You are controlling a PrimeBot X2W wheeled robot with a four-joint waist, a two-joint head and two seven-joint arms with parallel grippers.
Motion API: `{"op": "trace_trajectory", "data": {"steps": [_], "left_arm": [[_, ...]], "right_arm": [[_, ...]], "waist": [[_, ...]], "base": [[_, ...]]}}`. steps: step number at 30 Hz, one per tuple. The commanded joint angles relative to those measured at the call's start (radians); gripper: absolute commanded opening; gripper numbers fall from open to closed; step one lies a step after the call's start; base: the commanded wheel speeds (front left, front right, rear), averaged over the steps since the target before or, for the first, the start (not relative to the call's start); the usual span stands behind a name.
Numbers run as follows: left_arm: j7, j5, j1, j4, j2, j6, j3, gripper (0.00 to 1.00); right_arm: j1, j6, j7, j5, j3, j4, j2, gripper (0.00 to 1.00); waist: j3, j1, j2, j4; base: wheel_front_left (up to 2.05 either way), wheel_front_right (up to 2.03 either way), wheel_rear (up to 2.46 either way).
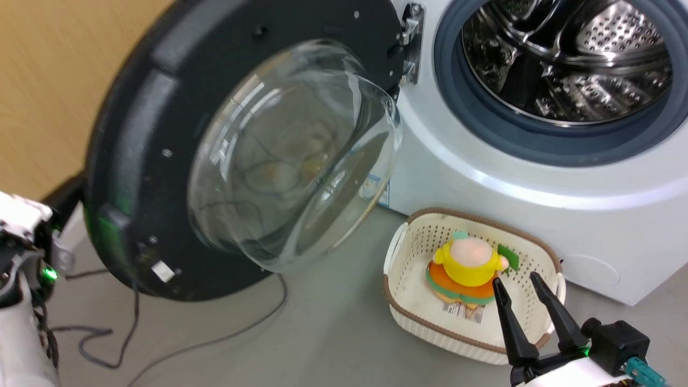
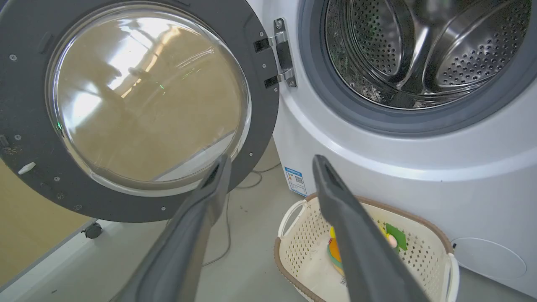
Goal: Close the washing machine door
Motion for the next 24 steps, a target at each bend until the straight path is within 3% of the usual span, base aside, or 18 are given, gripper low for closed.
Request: {"op": "trace_trajectory", "data": {"steps": [1,10,16,24], "left_arm": [[0.032,-0.013,0.041,-0.026,-0.021,-0.005,-0.015,0.00],[0.145,-0.031,0.207,-0.211,-0.083,0.025,-0.063,0.00],[0.192,-0.057,0.356,-0.390,-0.177,0.072,-0.113,0.00],[0.147,-0.112,0.494,-0.530,-0.220,0.123,-0.220,0.00]], "right_arm": [[0.007,0.001,-0.008,0.009,0.000,0.008,0.009,1.00],[0.032,0.001,-0.011,0.017,-0.016,0.031,0.024,1.00],[0.061,0.001,-0.012,0.016,-0.041,0.028,0.036,1.00],[0.063,0.001,-0.012,-0.014,-0.086,0.029,0.046,1.00]], "waist": [[-0.021,-0.0001,0.0000,-0.004],[-0.078,-0.0001,0.0000,-0.033],[-0.111,-0.0001,0.0000,-0.074],[-0.110,-0.0001,0.0000,-0.160]], "base": [[0.00,0.00,0.00],[0.00,0.00,0.00],[0.00,0.00,0.00],[0.00,0.00,0.00]]}}
